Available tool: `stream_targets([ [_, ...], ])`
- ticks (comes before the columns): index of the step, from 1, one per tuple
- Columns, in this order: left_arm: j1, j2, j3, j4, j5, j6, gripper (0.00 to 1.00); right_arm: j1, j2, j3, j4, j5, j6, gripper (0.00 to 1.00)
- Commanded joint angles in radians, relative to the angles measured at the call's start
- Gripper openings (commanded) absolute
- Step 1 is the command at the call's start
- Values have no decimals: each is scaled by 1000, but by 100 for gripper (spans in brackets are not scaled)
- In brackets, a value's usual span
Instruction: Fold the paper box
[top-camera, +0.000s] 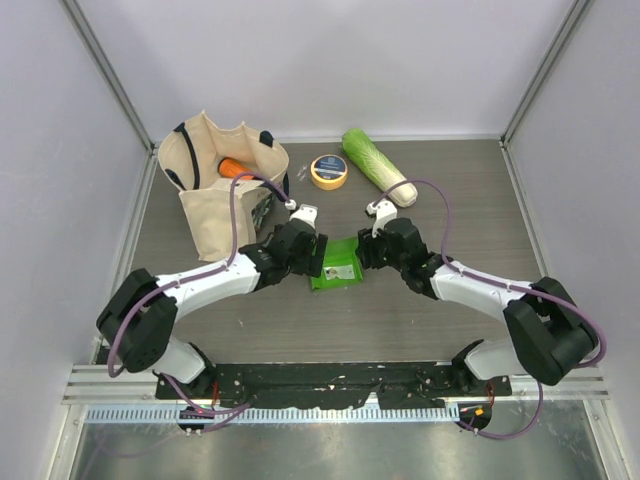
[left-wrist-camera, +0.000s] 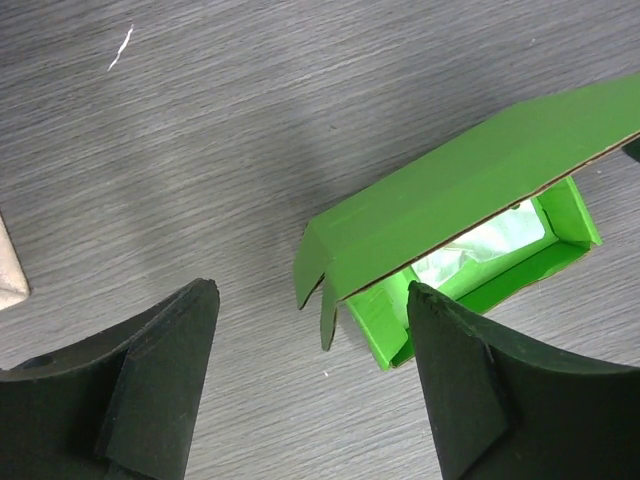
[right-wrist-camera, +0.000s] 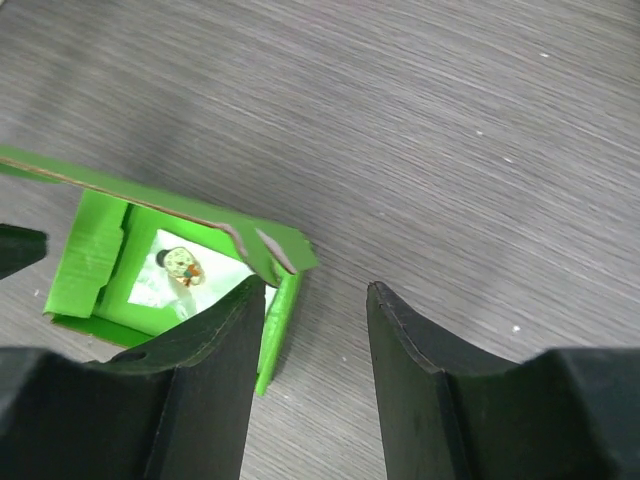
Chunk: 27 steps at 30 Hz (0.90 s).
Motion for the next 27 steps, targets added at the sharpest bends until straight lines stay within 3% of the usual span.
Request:
stream_targets([
  [1, 3, 29, 55, 61, -5, 41, 75, -1, 28, 41, 143, -126, -117, 50],
  [9, 5, 66, 85, 65, 4, 35, 45, 1, 48, 53, 164, -133, -139, 41],
  [10, 5, 69, 91, 62, 6, 30, 38, 1, 50, 52, 164, -132, -133, 36],
  [16, 2, 86, 111, 39, 0, 1, 16, 53, 19, 21, 185, -64, -71, 16],
  [19, -11, 95, 134, 30, -57, -27, 6, 99, 11, 10, 204, 66, -10, 1],
  [20, -17, 105, 149, -5, -77, -57, 1, 116, 10, 9, 210, 192, 8, 1],
  [27, -60, 195, 241, -96, -271, -204, 0, 217, 14, -19, 215, 536, 289, 1],
])
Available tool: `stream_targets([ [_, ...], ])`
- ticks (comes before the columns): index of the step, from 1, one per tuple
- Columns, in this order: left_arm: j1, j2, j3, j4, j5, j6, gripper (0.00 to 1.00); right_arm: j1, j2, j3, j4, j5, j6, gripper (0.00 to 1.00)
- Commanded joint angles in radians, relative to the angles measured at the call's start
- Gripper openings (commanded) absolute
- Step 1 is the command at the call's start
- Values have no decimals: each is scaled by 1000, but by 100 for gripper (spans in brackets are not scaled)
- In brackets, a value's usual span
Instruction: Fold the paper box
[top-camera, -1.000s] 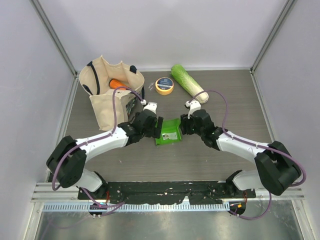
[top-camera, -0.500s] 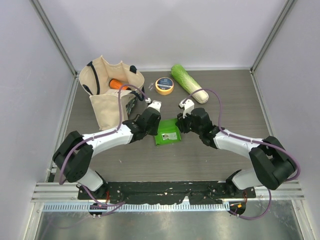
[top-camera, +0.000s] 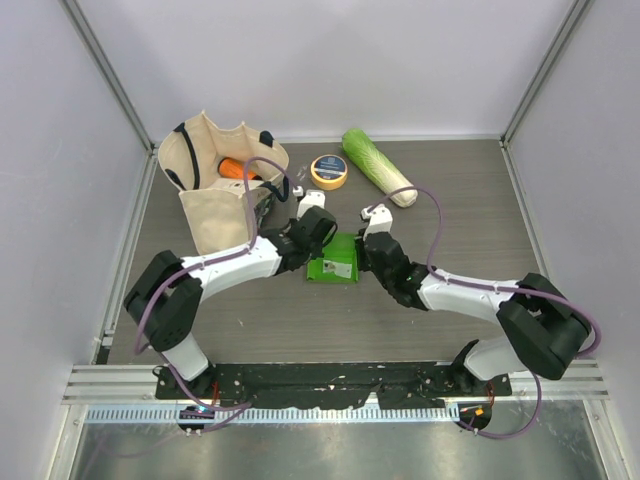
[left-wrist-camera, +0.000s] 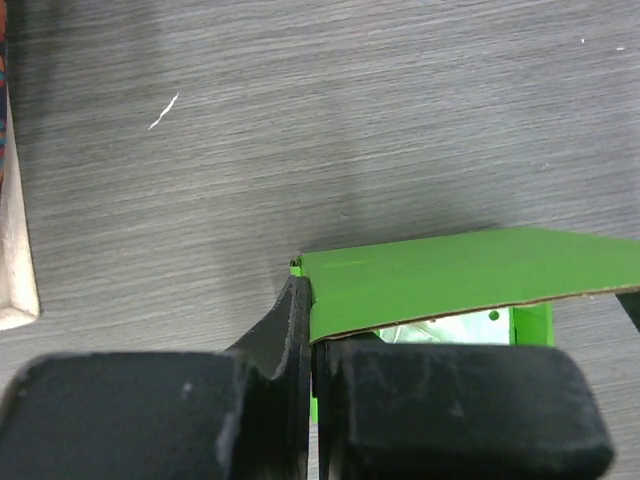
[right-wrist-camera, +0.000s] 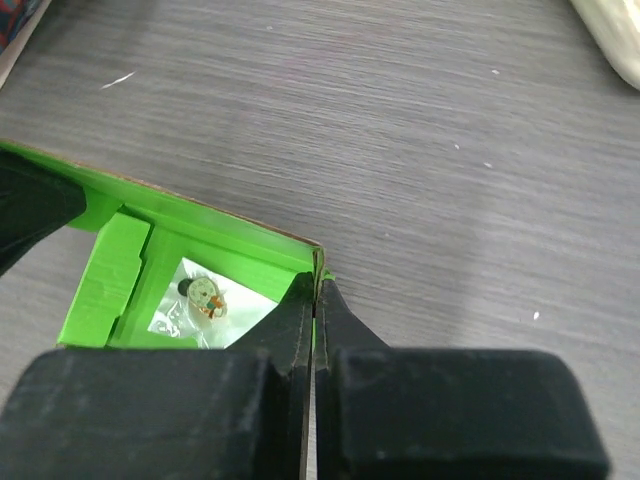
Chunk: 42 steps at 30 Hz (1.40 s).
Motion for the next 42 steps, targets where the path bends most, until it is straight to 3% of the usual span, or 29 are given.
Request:
stream_targets([
  [1, -48, 30, 28, -12, -164, -120, 0, 85, -22, -21, 96, 283, 219, 1],
  [12, -116, -24, -149, 195, -206, -200, 0, 276, 65, -23, 61, 729, 433, 1],
  [22, -151, -48, -236, 240, -236, -280, 0, 340, 95, -104, 199, 785, 462, 1],
  [32, -220, -76, -385, 396, -308, -258, 0, 443, 107, -233, 389, 872, 373, 1],
  [35, -231, -74, -405, 407, -335, -257, 0, 469, 92, -242, 412, 884, 330, 5],
  [36, -234, -73, -416, 412, -336, -257, 0, 478, 84, -236, 400, 881, 313, 12],
  [39, -242, -67, -425, 418, -348, -263, 0, 486, 23, -149, 80, 860, 419, 27],
  [40, -249, -65, -427, 416, -355, -264, 0, 486, 9, -110, -79, 845, 474, 29],
  [42, -254, -68, -431, 416, -368, -267, 0, 510, -45, -101, -172, 814, 485, 36],
])
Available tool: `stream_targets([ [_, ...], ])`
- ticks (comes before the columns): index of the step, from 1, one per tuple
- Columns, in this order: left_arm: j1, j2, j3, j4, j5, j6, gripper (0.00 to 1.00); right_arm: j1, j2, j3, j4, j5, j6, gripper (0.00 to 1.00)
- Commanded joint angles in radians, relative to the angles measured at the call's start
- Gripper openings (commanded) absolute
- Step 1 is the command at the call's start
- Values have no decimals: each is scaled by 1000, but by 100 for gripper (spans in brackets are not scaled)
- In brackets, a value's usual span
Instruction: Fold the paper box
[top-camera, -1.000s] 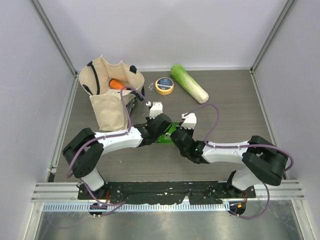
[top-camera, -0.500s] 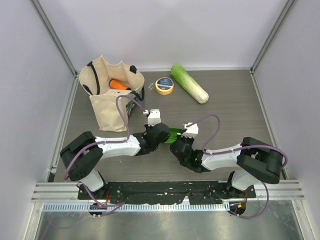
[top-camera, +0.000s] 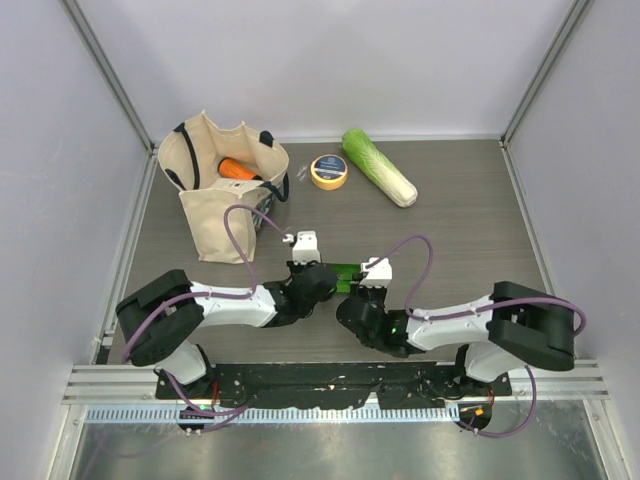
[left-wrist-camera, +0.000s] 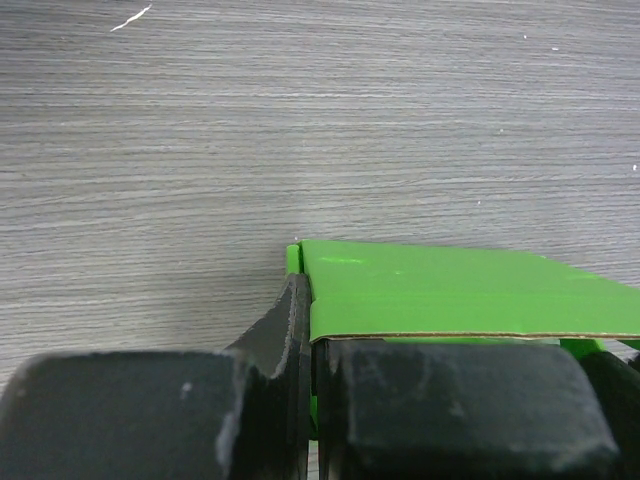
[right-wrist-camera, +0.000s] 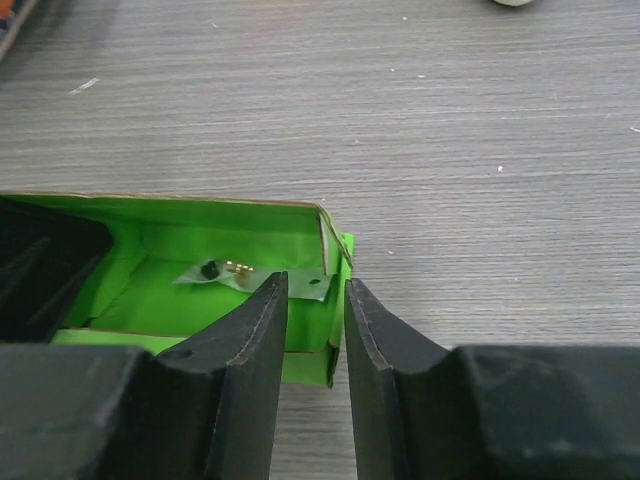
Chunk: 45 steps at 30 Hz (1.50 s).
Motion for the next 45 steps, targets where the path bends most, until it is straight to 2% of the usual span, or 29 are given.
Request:
stream_targets([
  [1, -15, 4, -40, -52, -45, -22, 0, 49, -134, 82, -386, 3, 123, 38],
  [3, -17, 4, -43, -55, -56, -25, 0, 84, -184, 76, -497, 5, 171, 46],
  [6, -29, 4, -41, -56, -69, -24, 0, 121, -291, 72, -728, -90, 296, 49],
  [9, -41, 16, -26, -69, -97, -19, 0, 126, -386, 68, -834, -200, 363, 51],
  [10, -44, 24, -23, -73, -102, -19, 0, 114, -438, 76, -847, -233, 381, 54],
  [11, -46, 27, -17, -76, -105, -21, 0, 88, -461, 93, -858, -279, 392, 57],
  [12, -49, 31, -12, -84, -106, -19, 0, 52, -480, 117, -926, -405, 427, 58],
  [13, -51, 35, -8, -89, -109, -22, 0, -66, -521, 159, -953, -485, 476, 59],
  [15, -55, 39, 2, -98, -111, -24, 0, -217, -562, 164, -919, -708, 548, 62],
  [16, -57, 41, 5, -98, -112, -24, 0, -280, -578, 161, -896, -879, 568, 62],
  [17, -58, 45, 8, -99, -117, -24, 0, -358, -604, 162, -875, -923, 611, 62],
  [20, -61, 51, 21, -113, -123, -24, 0, -426, -622, 193, -847, -966, 723, 64],
  [23, -69, 56, 28, -130, -132, -30, 0, -440, -597, 231, -793, -979, 872, 66],
  [24, -72, 55, 28, -130, -134, -30, 0, -442, -548, 262, -815, -989, 960, 65],
  [28, -77, 59, 35, -138, -145, -27, 0, -445, -416, 331, -819, -1031, 1051, 64],
  [31, -80, 56, 35, -141, -149, -32, 0, -445, -343, 313, -783, -1061, 1149, 56],
  [39, -92, 50, 26, -139, -171, -29, 0, -448, -280, 299, -726, -983, 1222, 45],
  [45, -98, 55, 26, -130, -172, -29, 0, -450, -222, 279, -652, -986, 1254, 40],
])
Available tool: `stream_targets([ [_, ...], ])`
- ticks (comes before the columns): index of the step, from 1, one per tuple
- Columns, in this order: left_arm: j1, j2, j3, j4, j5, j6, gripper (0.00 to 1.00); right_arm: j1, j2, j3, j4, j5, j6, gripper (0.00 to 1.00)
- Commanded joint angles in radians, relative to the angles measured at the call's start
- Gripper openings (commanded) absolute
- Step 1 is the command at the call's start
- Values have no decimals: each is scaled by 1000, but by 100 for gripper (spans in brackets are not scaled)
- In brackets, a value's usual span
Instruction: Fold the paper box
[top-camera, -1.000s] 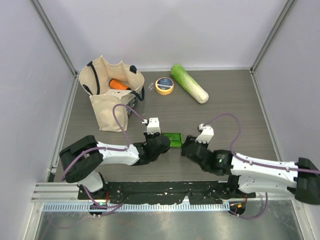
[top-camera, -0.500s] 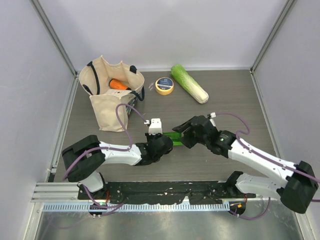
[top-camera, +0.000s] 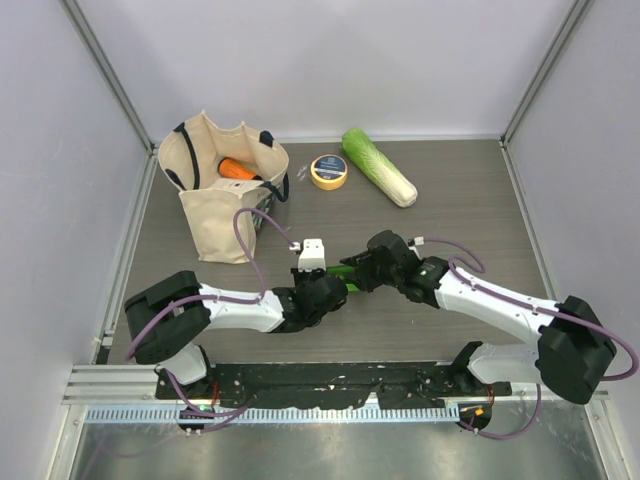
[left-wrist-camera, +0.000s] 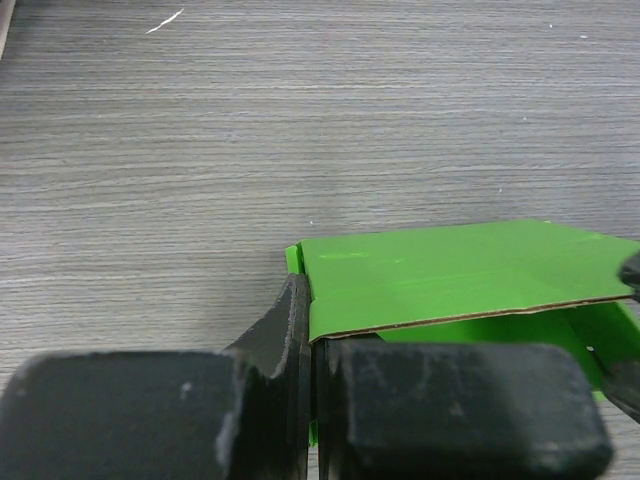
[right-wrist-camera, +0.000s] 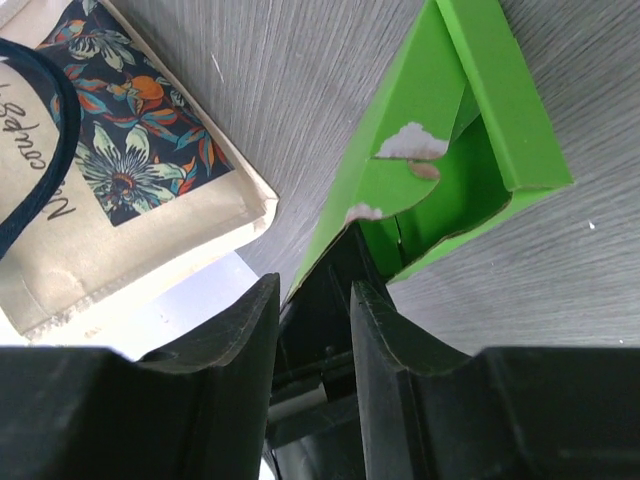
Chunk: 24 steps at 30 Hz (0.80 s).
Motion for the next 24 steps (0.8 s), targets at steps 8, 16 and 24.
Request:
stream_targets([
  [8, -24, 19, -4, -53, -34, -3, 0, -4, 54, -28, 93, 42, 100, 22],
  [16, -32, 20, 0, -54, -37, 0, 0, -2, 45, -122, 176, 22, 143, 1],
  [24, -63, -30, -32, -59, -29, 32, 59, 1, -21, -255, 303, 56, 120, 1],
])
